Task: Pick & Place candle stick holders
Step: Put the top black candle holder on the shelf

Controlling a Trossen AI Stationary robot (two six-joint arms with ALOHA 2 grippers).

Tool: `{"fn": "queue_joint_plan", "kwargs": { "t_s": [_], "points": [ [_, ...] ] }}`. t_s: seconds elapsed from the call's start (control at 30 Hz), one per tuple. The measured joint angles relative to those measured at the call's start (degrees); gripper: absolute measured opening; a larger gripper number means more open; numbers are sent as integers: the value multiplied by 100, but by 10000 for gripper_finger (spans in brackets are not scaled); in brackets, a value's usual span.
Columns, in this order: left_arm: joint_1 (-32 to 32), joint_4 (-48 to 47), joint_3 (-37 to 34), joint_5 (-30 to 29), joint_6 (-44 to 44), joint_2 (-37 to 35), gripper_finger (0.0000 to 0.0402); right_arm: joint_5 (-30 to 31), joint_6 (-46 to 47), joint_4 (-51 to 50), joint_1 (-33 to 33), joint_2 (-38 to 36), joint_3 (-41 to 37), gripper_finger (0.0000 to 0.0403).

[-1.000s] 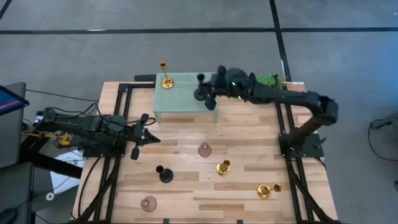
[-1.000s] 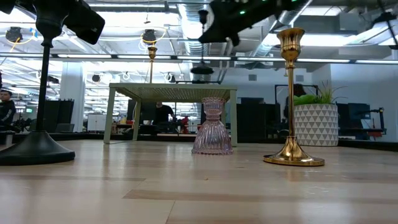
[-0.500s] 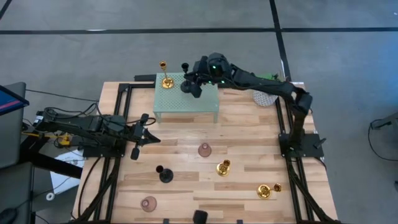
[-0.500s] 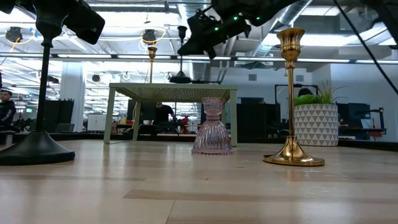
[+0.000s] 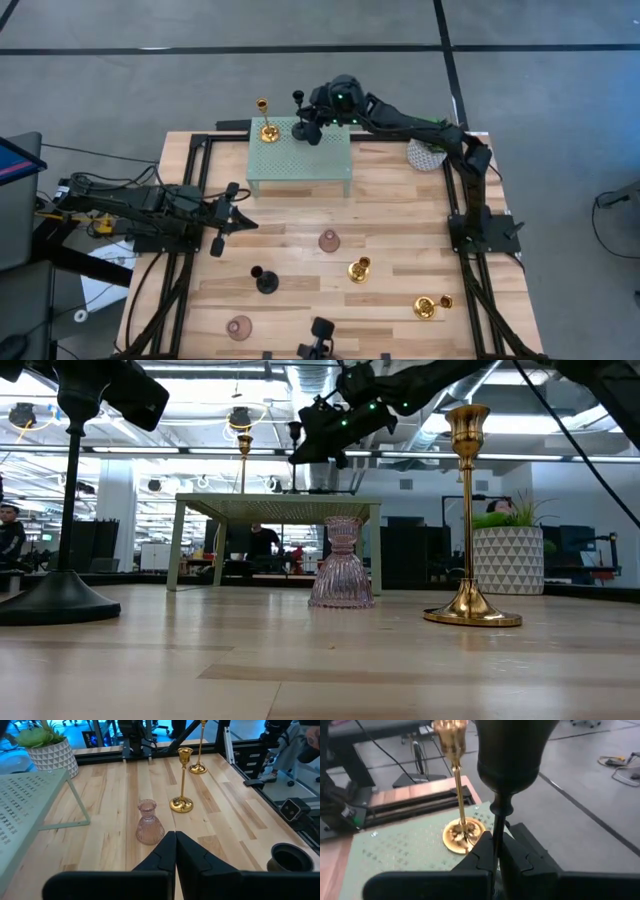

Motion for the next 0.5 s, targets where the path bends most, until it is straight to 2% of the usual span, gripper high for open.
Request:
{"fn": "queue_joint_plan", "kwargs": {
  "t_s": [0.5],
  "points": [
    [0,2,-2,-40,7,2,7,-42,62,161,-24,142,7,0]
  ]
}}
